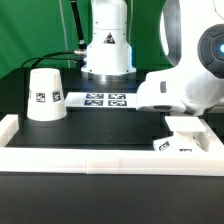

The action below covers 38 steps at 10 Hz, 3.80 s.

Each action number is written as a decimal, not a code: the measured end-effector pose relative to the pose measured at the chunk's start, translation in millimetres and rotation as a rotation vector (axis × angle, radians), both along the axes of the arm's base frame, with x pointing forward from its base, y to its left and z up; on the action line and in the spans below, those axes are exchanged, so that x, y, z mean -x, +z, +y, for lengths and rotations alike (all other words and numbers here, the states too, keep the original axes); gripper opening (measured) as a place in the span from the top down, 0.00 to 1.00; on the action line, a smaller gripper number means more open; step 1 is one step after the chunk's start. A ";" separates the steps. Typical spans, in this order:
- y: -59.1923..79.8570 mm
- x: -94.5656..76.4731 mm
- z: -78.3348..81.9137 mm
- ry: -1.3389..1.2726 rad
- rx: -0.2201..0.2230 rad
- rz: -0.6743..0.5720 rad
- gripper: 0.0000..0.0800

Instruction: Assemble lamp

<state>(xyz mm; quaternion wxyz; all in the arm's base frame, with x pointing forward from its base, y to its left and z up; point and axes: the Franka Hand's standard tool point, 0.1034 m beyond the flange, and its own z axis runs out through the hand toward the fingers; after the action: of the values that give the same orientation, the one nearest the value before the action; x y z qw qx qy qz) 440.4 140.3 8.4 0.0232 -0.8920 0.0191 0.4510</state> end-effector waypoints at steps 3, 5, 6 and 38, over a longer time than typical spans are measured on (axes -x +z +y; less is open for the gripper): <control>-3.1 2.5 -0.8 -0.002 0.001 -0.001 0.25; -3.1 2.5 -0.8 -0.001 0.001 -0.001 0.28; -3.1 2.5 -0.8 -0.001 0.001 -0.001 0.28; 120.9 -114.4 -53.4 0.196 -0.144 -1.061 0.28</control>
Offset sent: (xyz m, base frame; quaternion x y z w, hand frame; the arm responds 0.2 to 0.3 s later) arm 0.0000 0.0000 0.0000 0.0000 0.0000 0.0000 1.0000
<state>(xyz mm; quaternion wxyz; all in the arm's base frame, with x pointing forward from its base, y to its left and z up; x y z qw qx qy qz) 554.8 86.8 129.3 0.0487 -0.9910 -0.1093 -0.0607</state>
